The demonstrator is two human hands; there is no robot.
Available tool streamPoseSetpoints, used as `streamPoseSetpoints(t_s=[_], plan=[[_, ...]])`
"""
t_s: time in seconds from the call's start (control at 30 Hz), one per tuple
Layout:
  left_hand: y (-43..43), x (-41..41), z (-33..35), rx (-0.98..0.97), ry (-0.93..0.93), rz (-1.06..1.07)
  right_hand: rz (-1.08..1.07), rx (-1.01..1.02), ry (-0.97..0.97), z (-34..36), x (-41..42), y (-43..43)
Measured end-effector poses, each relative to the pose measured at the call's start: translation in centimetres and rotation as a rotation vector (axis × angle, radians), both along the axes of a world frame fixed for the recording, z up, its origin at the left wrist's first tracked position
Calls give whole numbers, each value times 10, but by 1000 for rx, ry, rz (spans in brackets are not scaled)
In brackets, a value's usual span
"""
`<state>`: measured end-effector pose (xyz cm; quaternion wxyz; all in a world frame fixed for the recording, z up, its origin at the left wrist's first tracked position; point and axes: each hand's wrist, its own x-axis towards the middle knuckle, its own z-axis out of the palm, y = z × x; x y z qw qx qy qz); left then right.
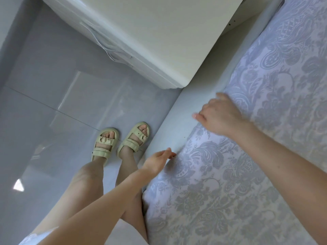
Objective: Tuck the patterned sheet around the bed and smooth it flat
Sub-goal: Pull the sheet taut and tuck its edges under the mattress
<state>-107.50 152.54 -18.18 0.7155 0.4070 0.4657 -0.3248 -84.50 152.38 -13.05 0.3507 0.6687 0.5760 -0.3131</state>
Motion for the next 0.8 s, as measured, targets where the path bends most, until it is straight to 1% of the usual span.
streamPoseSetpoints(t_s=[0.03, 0.1, 0.2, 0.33, 0.43, 0.5, 0.67, 0.73, 0.8], plan=[[-7, -3, 1, -15, 11, -3, -22, -9, 86, 6, -21, -10], [-15, -8, 5, 7, 15, -2, -23, -85, 157, 9, -53, -24], [-19, -17, 4, 55, -7, -30, 17, -175, 120, 0, -73, -26], [-27, -32, 3, 91, -26, -73, 90, -182, 114, -11, -79, -23], [-36, -43, 5, 33, -9, 17, 125, -90, 122, -13, -79, -31], [-41, -47, 3, -10, 26, 94, 117, -80, 121, -15, -81, -35], [-45, -48, -5, -3, 36, 71, -46, -235, 92, -22, -87, -19], [-48, -47, -5, -24, 48, 78, -38, -288, 67, -22, -89, -17], [-51, -45, -5, -83, 52, 91, 25, -358, 55, -20, -91, -22]])
